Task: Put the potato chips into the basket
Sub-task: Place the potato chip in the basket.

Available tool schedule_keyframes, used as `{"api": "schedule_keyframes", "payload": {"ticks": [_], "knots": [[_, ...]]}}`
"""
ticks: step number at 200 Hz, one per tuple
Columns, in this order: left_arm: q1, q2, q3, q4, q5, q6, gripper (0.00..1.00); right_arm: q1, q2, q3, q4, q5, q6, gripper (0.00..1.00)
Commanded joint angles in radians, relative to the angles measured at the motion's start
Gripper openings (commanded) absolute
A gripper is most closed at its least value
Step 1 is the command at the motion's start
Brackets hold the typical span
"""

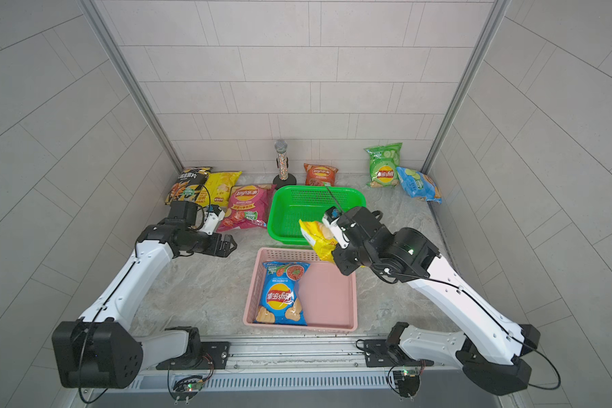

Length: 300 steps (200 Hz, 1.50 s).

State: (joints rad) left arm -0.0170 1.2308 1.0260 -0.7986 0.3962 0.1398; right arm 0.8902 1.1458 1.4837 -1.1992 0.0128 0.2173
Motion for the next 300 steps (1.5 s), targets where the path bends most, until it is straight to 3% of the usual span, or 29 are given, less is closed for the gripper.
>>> {"api": "schedule_keyframes", "payload": {"ticks": [1,40,86,202,243,300], "knots": [[0.007,0.002,-0.008,-0.009,0.003,0.015,1.00,0.142,0.075,-0.010,-0.074,0.147,-0.093,0.00],[0.005,0.005,-0.009,-0.011,0.003,0.014,1.00,0.300,0.193,-0.018,-0.134,0.364,-0.193,0.00],[0.005,0.005,-0.008,-0.011,0.000,0.013,1.00,0.377,0.208,-0.086,-0.137,0.538,-0.254,0.00],[0.005,0.014,-0.006,-0.011,0.003,0.011,1.00,0.503,0.213,-0.245,-0.056,0.610,-0.289,0.00],[0.005,0.010,-0.006,-0.011,0.003,0.011,1.00,0.516,0.241,-0.284,-0.015,0.699,-0.282,0.00],[0.005,0.011,-0.006,-0.011,0.004,0.011,0.99,0.516,0.285,-0.291,-0.058,0.688,-0.217,0.02]]}}
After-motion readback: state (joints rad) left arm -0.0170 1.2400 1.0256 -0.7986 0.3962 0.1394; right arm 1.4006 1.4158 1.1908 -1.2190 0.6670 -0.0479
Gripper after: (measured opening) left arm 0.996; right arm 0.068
